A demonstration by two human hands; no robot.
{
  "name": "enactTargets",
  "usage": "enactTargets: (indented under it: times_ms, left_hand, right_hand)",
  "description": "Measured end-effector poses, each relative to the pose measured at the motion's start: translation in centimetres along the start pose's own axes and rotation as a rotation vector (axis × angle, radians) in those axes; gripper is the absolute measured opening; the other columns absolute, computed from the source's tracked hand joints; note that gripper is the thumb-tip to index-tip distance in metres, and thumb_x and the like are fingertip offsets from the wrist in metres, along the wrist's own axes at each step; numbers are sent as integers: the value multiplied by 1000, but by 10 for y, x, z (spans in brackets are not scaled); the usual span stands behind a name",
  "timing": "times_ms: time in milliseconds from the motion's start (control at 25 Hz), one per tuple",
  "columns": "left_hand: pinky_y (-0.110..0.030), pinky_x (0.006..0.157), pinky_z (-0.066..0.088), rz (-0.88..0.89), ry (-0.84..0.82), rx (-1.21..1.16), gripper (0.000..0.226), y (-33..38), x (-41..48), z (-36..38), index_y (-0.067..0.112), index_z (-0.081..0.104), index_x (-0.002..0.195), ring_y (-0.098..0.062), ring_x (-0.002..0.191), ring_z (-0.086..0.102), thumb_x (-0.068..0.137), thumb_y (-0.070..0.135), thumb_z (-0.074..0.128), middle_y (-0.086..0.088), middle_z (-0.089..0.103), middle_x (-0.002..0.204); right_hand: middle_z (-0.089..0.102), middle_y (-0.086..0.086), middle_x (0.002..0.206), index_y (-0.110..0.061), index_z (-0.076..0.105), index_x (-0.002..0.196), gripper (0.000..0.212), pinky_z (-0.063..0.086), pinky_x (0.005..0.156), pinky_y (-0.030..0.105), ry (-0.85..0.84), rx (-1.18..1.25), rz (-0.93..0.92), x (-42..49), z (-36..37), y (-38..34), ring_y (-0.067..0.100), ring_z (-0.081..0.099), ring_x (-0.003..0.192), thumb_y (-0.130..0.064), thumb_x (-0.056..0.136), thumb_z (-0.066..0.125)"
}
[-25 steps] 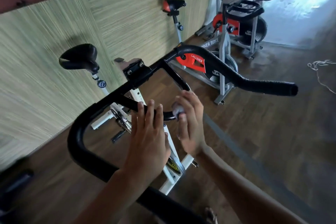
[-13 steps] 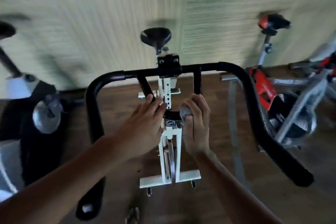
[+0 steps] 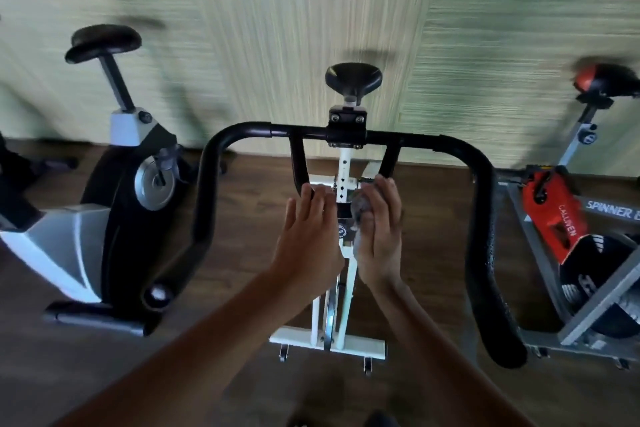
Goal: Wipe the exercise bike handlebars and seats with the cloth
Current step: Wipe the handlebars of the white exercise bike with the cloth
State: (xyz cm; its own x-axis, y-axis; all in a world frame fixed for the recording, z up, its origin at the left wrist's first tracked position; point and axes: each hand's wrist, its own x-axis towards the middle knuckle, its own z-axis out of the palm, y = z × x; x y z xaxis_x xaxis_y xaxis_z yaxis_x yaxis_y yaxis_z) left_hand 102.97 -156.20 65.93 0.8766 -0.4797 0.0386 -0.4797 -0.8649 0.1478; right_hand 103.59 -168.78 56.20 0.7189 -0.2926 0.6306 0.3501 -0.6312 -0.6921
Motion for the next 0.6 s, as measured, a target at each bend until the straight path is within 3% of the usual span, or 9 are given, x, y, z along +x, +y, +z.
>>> enactTargets:
  times_ms: [40, 120, 240, 360, 480, 600]
  left_hand:
    - [-45, 124, 0, -26, 78, -56, 71, 5, -3, 8, 1, 12, 157, -35, 154, -2, 97, 9, 49, -17, 11, 165]
    - [-46, 123, 6, -35, 237, -199, 69, 8, -9, 24, 3, 27, 154, -36, 154, 6, 91, 3, 57, -16, 25, 162]
    - [-49, 124, 11, -173, 436, -293, 65, 31, -3, 54, 5, 33, 151, -30, 155, 7, 90, -2, 53, -14, 30, 160]
    - [-53, 123, 19, -277, 597, -316, 58, 53, 5, 75, -1, 39, 145, -35, 153, 16, 87, -2, 44, -20, 38, 154]
    - [-59, 117, 28, -279, 694, -287, 57, 66, 13, 87, -4, 46, 139, -39, 147, 29, 82, -13, 50, -23, 49, 143]
    - [-63, 113, 30, -333, 755, -244, 62, 72, 21, 92, -5, 52, 135, -39, 143, 35, 75, -20, 56, -23, 55, 136]
  right_hand:
    - [36, 7, 151, -13, 48, 135, 32, 32, 116, 24, 0, 41, 4, 0, 0, 3, 20, 24, 150, -25, 109, 34]
    - [37, 11, 150, -8, 50, 134, 30, 33, 118, 38, -20, 57, -105, -2, 0, 6, 32, 28, 149, -16, 106, 43]
    - [37, 9, 149, -8, 49, 133, 30, 36, 115, 54, -84, 201, -126, 13, -13, 29, 30, 31, 147, -19, 108, 37]
    - [40, 11, 147, -10, 51, 133, 34, 33, 116, 55, -169, 269, -212, 19, -20, 43, 34, 33, 145, -26, 109, 33]
    - [48, 18, 140, -7, 56, 130, 32, 31, 116, 49, -212, 328, -361, 39, -26, 65, 25, 36, 142, -20, 106, 38]
    - [50, 25, 135, 2, 59, 125, 32, 37, 108, 62, -195, 428, -318, 60, -20, 81, 34, 45, 133, -12, 103, 40]
